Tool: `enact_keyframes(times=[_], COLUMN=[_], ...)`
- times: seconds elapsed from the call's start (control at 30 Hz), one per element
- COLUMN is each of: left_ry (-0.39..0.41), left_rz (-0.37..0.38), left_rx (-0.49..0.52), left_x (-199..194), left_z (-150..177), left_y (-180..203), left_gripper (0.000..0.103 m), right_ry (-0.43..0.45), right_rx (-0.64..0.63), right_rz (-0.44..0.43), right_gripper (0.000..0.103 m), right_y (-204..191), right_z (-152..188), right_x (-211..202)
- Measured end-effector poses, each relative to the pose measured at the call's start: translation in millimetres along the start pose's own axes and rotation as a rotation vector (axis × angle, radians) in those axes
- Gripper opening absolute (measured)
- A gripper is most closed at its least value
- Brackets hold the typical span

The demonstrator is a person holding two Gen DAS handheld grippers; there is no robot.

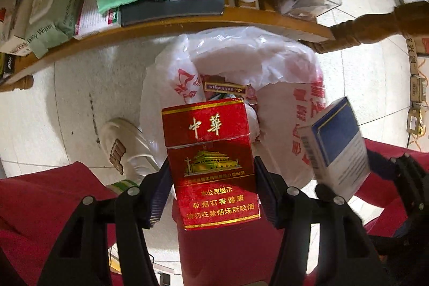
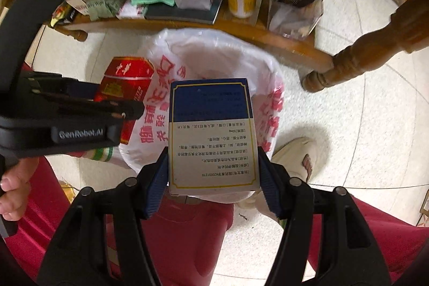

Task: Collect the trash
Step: 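Lower both held boxes into the bag and open both tools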

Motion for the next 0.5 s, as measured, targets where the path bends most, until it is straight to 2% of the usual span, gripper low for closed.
enact_keyframes(times=[0.27, 0.5], left_ry=[-0.051, -0.08], left_rz=[0.023, 0.029], left_rx=[-0.031, -0.054], left_x=[23, 27], left_z=[-6, -9], left_y=[-5, -9], left_gripper=[0.057, 0.057], right_ry=[-0.078, -0.123], right_rx=[-0.029, -0.036], right_rz=[-0.021, -0.052], right_gripper=[0.061, 0.061], right_y=[-9, -14], right_z=[1, 0], right_x=[28, 42])
Point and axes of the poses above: each gripper's, at about its wrist camera, not at the fingertips, and x roughly the way its jaws point, y to its right, z to its underside, the point moved 4 cm from there along x, roughly the way its jaws point, and after that the axes turned 13 degrees about z, right-handed, at the moved point
